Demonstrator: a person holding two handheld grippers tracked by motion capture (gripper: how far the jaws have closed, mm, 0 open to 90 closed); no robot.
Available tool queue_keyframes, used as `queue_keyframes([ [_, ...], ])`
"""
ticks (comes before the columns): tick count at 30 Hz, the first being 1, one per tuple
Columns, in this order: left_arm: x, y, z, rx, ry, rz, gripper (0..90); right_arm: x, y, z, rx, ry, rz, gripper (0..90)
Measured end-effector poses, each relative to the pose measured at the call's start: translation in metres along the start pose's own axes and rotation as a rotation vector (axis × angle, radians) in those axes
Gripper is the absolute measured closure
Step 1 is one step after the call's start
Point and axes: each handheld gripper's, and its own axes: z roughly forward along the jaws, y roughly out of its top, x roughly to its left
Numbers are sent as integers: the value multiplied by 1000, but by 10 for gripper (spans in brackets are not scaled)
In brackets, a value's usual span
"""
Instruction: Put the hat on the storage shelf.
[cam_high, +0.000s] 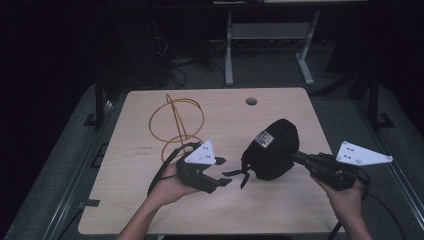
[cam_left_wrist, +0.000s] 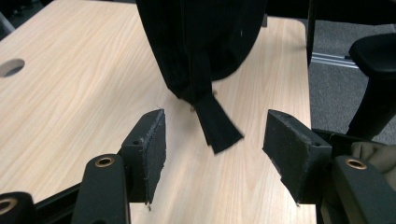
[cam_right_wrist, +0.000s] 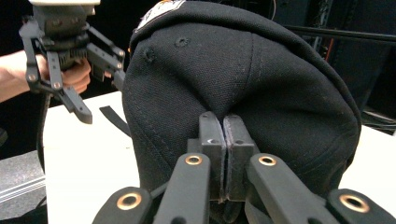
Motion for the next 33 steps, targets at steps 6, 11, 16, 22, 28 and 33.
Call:
queue_keyframes([
  [6, -2, -17, -1, 6, 25, -15, 374, -3, 12, 4, -8, 13, -5, 882],
  [11, -6, -29, -1, 2, 45, -13, 371, -6, 28, 9, -18, 15, -21, 882],
  [16, -8, -40, -1, -4, 54, -14, 366, -5, 45, 19, -8, 30, -43, 882],
  [22, -12, -49, 0, -8, 60, -13, 365, -6, 64, 34, -16, 59, -59, 882],
  [28, -13, -58, -2, -12, 71, -16, 332, -3, 88, 53, -12, 83, -86, 882],
  [33, -14, -64, -2, -22, 70, -25, 326, 1, 105, 70, -11, 107, -101, 882],
])
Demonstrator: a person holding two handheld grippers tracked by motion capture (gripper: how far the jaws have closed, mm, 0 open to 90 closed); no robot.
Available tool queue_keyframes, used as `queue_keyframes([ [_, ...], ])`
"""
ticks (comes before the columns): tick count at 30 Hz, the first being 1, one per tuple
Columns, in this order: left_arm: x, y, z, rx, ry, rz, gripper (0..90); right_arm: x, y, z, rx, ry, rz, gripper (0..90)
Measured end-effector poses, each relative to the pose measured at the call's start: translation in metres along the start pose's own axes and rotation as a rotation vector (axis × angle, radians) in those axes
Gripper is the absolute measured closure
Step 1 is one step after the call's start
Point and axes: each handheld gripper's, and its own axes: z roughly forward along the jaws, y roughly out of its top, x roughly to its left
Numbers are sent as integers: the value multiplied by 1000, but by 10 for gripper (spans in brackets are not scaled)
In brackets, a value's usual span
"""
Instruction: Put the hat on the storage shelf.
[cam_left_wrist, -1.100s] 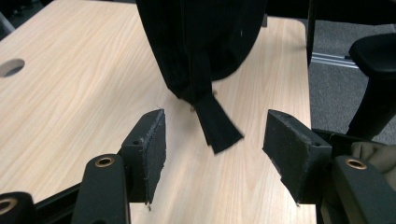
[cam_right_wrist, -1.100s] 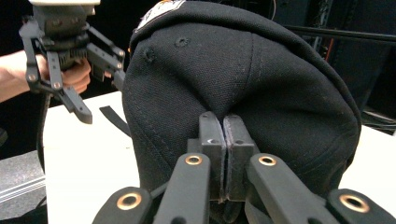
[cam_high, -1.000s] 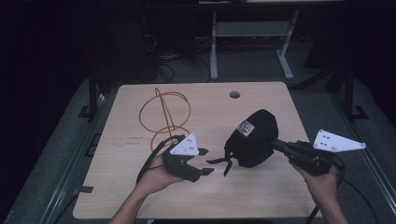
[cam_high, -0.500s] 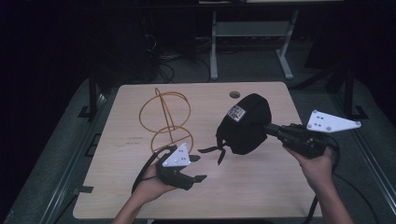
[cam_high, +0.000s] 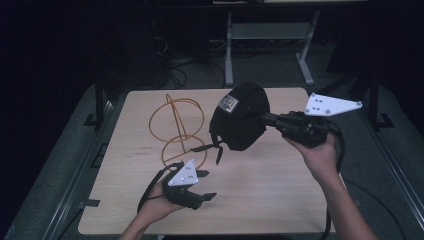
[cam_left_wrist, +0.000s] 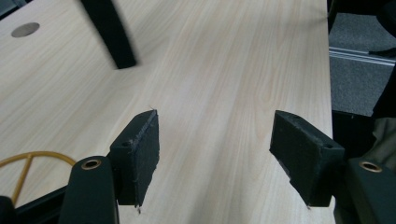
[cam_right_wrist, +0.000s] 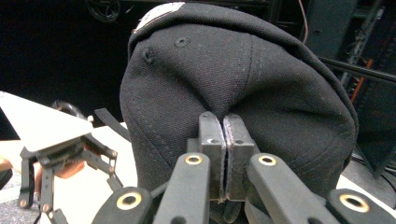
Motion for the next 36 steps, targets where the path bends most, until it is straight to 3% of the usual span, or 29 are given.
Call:
queue_keyframes([
  [6, -1, -2, 3, 5, -12, 23, 326, 4, 19, 21, 5, 35, -22, 882],
  [28, -5, -2, 7, 22, -30, 33, 325, 16, 76, 91, 29, 160, -90, 881],
  [29, -6, -2, 8, 19, -32, 32, 325, 15, 82, 104, 49, 180, -94, 881],
  [36, -7, -2, 10, 18, -41, 35, 325, 15, 93, 134, 74, 205, -87, 881],
])
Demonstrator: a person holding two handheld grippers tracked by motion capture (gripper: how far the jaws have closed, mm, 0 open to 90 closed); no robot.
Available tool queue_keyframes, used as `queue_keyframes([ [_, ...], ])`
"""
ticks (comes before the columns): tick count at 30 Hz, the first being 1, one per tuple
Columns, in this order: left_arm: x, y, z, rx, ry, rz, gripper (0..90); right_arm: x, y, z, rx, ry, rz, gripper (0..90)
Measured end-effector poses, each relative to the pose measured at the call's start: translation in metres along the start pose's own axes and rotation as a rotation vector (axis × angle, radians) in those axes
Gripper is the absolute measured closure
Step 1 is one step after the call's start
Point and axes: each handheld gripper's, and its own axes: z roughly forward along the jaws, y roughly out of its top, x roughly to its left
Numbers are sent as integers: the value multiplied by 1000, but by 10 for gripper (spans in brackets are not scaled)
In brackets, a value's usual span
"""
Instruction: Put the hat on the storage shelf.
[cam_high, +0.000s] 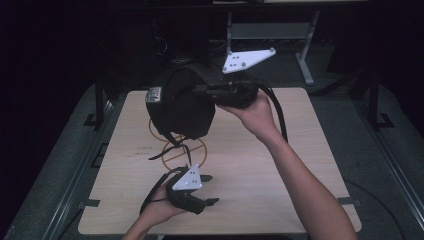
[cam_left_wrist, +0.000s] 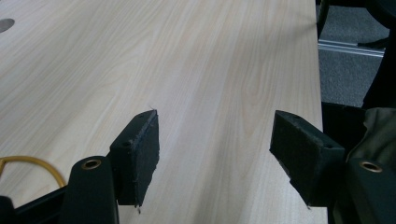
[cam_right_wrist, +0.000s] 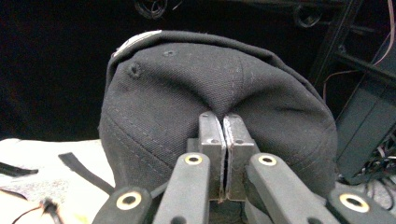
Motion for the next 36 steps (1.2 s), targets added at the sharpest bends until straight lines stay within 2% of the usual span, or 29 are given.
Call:
queue_keyframes([
  [2, -1, 0, 1, 5, -1, 5, 326, -2, 2, 5, 6, 0, 2, 881],
  [3, -2, 0, 2, 8, -1, 12, 325, -5, 5, 16, 19, 2, 15, 882],
  [4, -1, 0, 2, 11, -4, 19, 326, -6, 6, 20, 18, 1, 17, 881],
  [16, -4, 0, 3, 11, -14, 2, 326, -19, 13, 67, 91, -12, 59, 880],
  [26, -5, 0, 5, 11, -17, 13, 327, -22, 5, 107, 186, -32, 83, 864],
  [28, -5, 0, 5, 14, -17, 15, 327, -22, 2, 114, 216, -47, 84, 832],
  [30, -5, 0, 5, 17, -17, 20, 327, -22, 0, 119, 250, -72, 78, 751],
  [31, -6, 0, 5, 14, -18, 16, 327, -23, -2, 120, 257, -73, 76, 752],
  [36, -5, 0, 5, 13, -20, 14, 327, -23, -5, 117, 231, -66, 89, 682],
])
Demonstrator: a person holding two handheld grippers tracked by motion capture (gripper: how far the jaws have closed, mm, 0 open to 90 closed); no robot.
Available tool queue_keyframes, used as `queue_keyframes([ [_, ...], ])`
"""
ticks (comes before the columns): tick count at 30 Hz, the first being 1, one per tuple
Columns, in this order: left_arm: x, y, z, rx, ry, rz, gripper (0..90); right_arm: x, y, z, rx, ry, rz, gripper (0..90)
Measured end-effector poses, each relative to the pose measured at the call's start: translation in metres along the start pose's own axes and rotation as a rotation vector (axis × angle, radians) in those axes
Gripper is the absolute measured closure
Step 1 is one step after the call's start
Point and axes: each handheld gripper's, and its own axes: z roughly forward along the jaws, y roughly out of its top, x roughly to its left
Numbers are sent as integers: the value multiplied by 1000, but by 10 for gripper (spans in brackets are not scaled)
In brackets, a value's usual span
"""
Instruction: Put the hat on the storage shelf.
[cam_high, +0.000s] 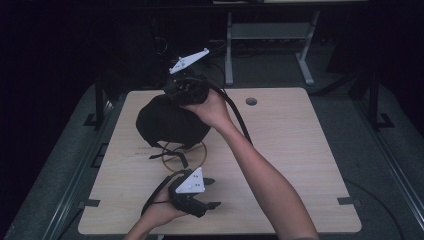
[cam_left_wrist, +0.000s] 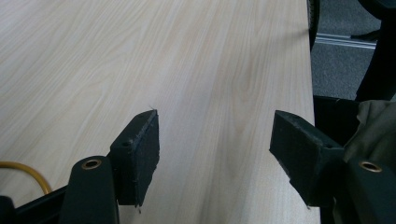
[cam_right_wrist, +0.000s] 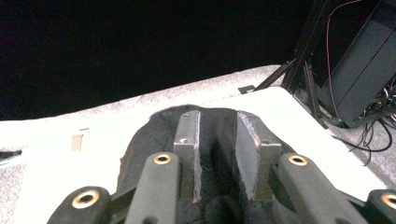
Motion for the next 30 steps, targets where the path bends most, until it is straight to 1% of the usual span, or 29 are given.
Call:
queue_keyframes([
  [1, 0, 0, 0, 0, 0, 0, 327, 0, 0, 0, 0, 0, 0, 682],
  [2, 0, 0, 0, 6, 0, 6, 327, -1, -1, -3, -2, -1, 6, 635],
  [3, 0, 0, 0, 6, 1, 6, 327, -1, -2, -3, -7, 1, 6, 618],
  [11, 1, -1, 0, 7, 6, -1, 324, -4, -7, -16, -37, 28, 43, 536],
  [12, 1, -1, 0, 7, 8, -2, 324, -5, -8, -18, -44, 34, 41, 529],
  [18, 4, -3, -1, 6, 23, -7, 308, -10, -17, -28, -44, 40, 60, 471],
  [19, 4, -3, -2, 6, 27, -9, 306, -10, -17, -29, -46, 42, 74, 463],
  [20, 5, -3, -2, 4, 30, -14, 303, -12, -19, -31, -43, 40, 65, 455],
  [23, 6, -3, -2, 6, 34, -20, 294, -15, -23, -35, -41, 46, 79, 423],
  [24, 6, -3, -2, 3, 35, -21, 292, -16, -25, -38, -45, 48, 91, 418],
  [26, 6, -3, -2, 7, 41, -20, 286, -17, -27, -41, -52, 55, 97, 407],
  [29, 6, -4, -1, 3, 43, -35, 273, -20, -31, -46, -43, 57, 106, 378],
  [30, 6, -4, -1, 3, 44, -34, 271, -21, -33, -48, -42, 57, 111, 373],
])
